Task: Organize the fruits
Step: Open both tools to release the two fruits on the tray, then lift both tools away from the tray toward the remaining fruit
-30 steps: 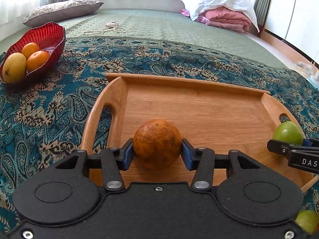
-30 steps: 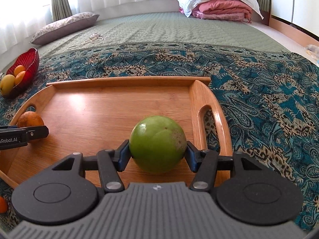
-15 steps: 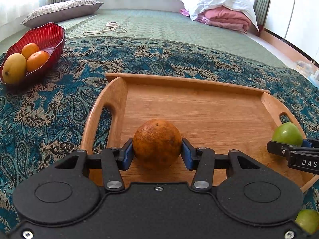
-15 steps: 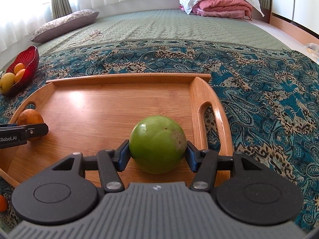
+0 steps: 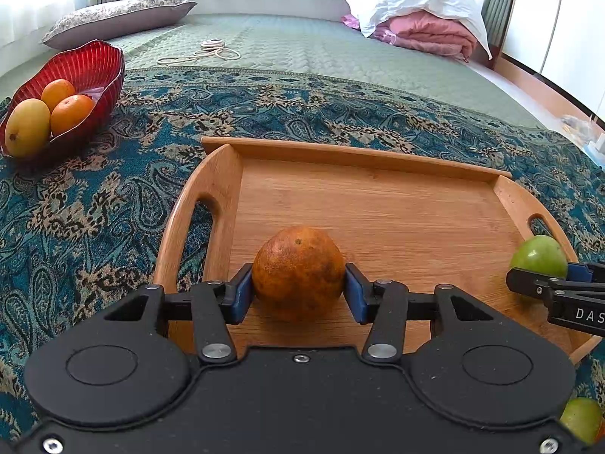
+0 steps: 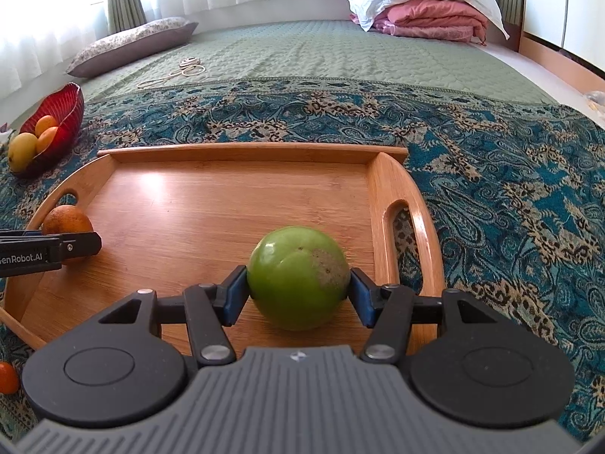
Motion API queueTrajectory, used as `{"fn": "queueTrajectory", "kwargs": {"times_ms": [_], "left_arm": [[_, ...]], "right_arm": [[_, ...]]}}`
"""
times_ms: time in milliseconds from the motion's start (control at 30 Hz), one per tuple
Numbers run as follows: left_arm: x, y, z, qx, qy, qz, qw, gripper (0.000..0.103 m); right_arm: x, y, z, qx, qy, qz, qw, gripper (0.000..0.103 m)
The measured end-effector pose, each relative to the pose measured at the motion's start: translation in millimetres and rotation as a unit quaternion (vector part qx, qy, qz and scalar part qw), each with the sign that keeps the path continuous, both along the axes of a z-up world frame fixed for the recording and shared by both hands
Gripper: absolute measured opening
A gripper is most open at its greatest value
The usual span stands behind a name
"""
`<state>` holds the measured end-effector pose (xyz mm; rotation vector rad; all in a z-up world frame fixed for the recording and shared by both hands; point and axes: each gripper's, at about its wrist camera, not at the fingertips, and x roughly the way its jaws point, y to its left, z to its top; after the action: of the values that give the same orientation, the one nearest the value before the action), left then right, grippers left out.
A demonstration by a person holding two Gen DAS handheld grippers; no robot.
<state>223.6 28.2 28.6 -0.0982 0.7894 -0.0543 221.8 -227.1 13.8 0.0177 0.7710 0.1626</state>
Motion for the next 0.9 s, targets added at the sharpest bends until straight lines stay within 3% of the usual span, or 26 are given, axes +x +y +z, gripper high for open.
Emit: {"fn": "queueTrajectory", "kwargs": {"times_ms": [167,533,900], "left_arm": [[-4.1,-1.9,5.1,0.01,-0.01,-0.005,0.9999,0.048],[-23.9,-2.7,14.7,0.023,-0.035,-0.015,0.999,0.077],[-59.1,-2.6,22.2,0.019,-0.063,-0.025,0.9976,0.089]], "right_arm": [[-2.5,-2.2,2.3,0.002,-0.001,0.0,1.0,0.065],[-18.2,-8.9,10.5,0.01,-0.012,0.005,1.0,0.072],[-45.7,-8.3,14.5,0.007,-0.035,0.014,0.999,0.084]]}}
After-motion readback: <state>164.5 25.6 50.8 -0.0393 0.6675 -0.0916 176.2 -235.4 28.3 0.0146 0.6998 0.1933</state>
